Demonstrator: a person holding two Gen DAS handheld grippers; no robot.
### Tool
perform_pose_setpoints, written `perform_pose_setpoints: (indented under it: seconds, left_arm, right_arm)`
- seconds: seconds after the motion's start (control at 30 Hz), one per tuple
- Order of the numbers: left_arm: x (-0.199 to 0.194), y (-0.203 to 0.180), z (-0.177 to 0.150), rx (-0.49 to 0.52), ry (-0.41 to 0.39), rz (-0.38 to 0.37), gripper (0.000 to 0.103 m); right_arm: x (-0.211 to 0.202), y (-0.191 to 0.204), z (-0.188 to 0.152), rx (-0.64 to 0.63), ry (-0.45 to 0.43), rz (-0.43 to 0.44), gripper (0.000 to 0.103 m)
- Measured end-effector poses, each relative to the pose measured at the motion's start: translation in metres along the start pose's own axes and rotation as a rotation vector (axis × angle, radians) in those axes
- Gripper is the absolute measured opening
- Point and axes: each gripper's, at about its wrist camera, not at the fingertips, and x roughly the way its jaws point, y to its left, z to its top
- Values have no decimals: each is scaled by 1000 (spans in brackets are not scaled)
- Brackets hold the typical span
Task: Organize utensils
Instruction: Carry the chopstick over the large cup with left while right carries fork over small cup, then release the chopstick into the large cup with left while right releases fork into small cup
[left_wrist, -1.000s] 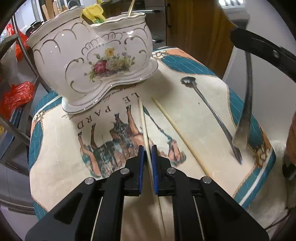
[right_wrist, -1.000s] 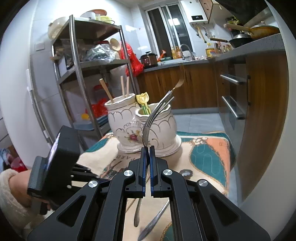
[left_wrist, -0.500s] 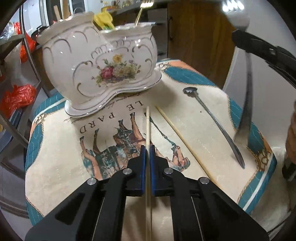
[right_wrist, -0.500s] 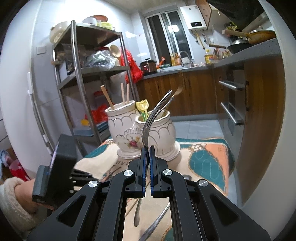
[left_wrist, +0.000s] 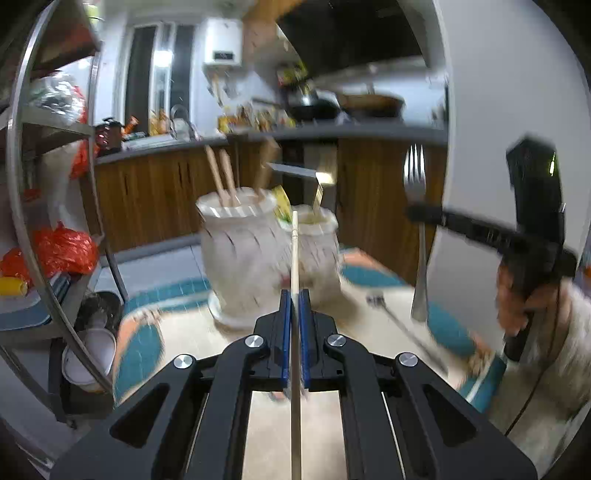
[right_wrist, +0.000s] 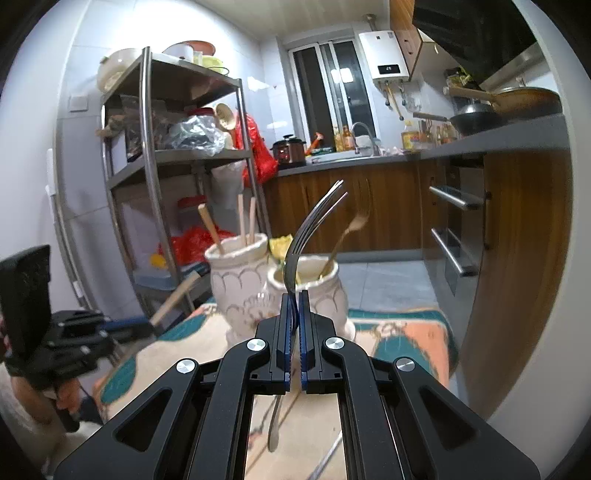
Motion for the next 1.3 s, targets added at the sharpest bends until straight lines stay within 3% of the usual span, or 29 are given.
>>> perform_pose_setpoints:
  seconds: [0.37,0.7,0.87,1.0,1.3]
  left_arm:
    - [23,35,70,-83,-225,34,4]
    - [82,61,128,-190,-373,49,4]
    - [115,72,131,-238,-387,99,4]
    - [133,74,126,-235,-392,124,4]
    - [120,69,94,-218,-372,119,4]
  right_arm:
    - [30,2,58,-13,-131,-8,4]
    - [64,-17,84,4,-222,-15,4]
    - [79,-24,84,3,-235,-16,4]
    - [96,-28,77,-5,-194,-16,4]
    - [118,-21,57,-39,-89,5,4]
